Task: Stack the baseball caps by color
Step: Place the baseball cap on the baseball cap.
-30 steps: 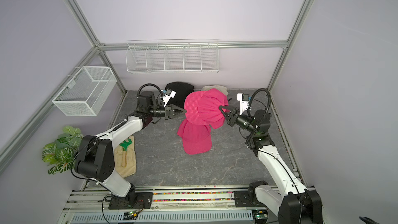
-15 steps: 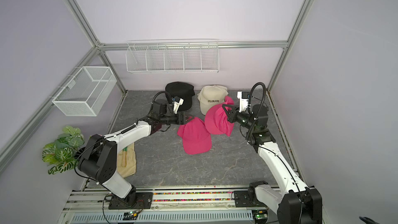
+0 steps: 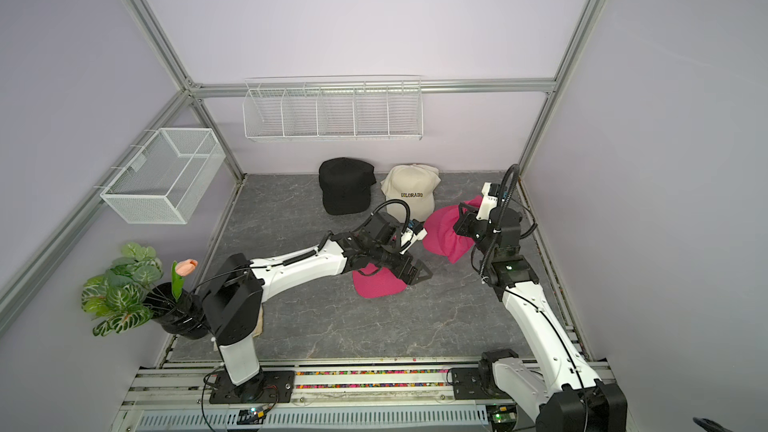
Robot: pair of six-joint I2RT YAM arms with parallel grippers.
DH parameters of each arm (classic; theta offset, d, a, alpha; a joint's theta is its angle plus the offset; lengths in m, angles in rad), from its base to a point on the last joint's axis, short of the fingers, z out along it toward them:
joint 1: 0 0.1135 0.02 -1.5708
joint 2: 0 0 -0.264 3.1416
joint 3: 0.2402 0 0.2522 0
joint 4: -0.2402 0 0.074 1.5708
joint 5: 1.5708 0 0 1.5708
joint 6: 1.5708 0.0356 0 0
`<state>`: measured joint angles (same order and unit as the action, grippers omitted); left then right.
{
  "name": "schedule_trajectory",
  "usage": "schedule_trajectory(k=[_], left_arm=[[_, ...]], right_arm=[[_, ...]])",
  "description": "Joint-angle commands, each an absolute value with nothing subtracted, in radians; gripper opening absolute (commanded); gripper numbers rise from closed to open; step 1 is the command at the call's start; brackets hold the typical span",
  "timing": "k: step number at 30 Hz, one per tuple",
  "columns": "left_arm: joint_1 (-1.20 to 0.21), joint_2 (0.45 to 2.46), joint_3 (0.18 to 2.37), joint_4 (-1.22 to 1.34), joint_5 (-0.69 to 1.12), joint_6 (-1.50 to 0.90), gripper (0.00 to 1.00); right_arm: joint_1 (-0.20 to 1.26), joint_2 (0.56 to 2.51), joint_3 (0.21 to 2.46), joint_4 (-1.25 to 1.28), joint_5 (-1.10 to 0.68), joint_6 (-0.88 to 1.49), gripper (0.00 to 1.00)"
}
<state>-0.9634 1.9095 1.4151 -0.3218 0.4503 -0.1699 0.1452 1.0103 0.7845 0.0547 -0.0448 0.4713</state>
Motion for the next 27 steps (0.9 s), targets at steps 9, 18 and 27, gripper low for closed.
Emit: schedule_trajectory(k=[9, 18, 27], left_arm=[[-0.965, 2.059, 1.441, -0.482, 0.573, -0.109, 1.00], [-0.944, 2.029, 1.387, -0.517, 0.619, -0.071, 1.00], [-0.907, 1.909, 1.309, -0.543, 0.643, -0.007, 1.00]], right_arm=[[0.140, 1.025, 0.802, 0.009, -0.023, 0.457, 0.07], [0.140, 1.049, 0.819, 0.002, -0.057, 0.457, 0.07], [0.152, 1.118, 0.908, -0.074, -0.245, 0.354, 0.07]])
